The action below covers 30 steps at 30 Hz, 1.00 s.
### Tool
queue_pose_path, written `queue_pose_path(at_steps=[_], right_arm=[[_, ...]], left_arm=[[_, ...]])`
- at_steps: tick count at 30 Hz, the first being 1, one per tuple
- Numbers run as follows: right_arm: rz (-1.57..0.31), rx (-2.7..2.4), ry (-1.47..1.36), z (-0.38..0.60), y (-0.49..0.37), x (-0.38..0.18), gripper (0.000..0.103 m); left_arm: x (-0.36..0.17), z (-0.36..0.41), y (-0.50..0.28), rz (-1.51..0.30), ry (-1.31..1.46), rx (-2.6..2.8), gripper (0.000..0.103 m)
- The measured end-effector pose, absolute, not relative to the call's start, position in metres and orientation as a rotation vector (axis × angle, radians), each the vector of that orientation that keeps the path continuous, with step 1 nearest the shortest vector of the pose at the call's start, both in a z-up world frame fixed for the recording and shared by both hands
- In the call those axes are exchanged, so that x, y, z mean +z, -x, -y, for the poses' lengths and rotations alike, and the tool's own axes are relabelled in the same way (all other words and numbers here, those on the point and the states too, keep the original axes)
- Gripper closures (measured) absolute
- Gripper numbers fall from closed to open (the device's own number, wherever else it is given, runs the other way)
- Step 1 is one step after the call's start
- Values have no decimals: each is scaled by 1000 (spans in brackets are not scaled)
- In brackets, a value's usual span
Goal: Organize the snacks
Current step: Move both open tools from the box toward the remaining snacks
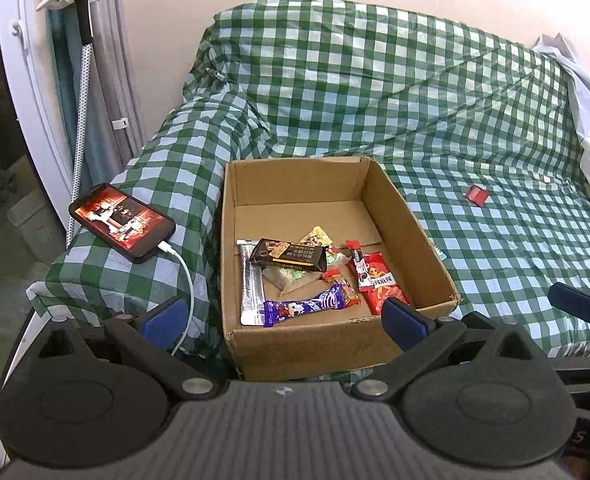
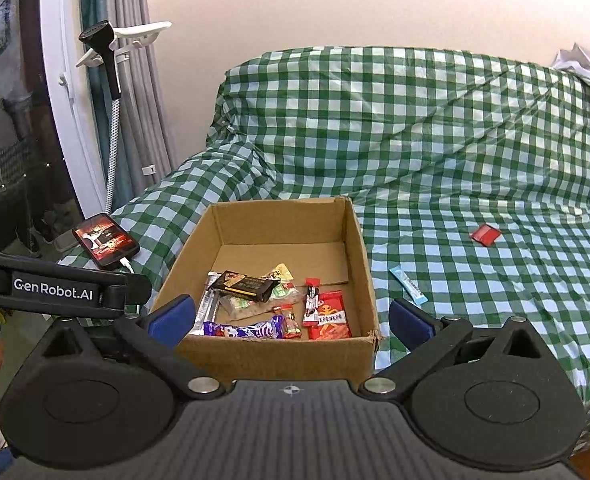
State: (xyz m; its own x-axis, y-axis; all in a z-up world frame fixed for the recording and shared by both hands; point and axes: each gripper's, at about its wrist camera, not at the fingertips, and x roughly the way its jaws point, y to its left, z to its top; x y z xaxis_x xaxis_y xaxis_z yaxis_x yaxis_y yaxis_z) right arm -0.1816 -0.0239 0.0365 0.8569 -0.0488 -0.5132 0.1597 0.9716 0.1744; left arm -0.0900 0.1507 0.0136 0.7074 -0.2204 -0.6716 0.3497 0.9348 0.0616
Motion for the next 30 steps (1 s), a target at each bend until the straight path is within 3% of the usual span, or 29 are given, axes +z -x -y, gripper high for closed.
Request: queue_pose_path(at_steps=[17, 24, 30], right_arm=[[-580, -348, -396, 131, 173, -13, 1], [-533, -519, -372, 224, 179, -28, 1], [-512, -643, -374, 320, 155, -36, 1]], left_arm=[[3, -75, 39, -843, -230, -361, 0], [3, 32, -3, -928, -185, -492, 0], [-29, 156, -49, -1084, -168, -579, 0]])
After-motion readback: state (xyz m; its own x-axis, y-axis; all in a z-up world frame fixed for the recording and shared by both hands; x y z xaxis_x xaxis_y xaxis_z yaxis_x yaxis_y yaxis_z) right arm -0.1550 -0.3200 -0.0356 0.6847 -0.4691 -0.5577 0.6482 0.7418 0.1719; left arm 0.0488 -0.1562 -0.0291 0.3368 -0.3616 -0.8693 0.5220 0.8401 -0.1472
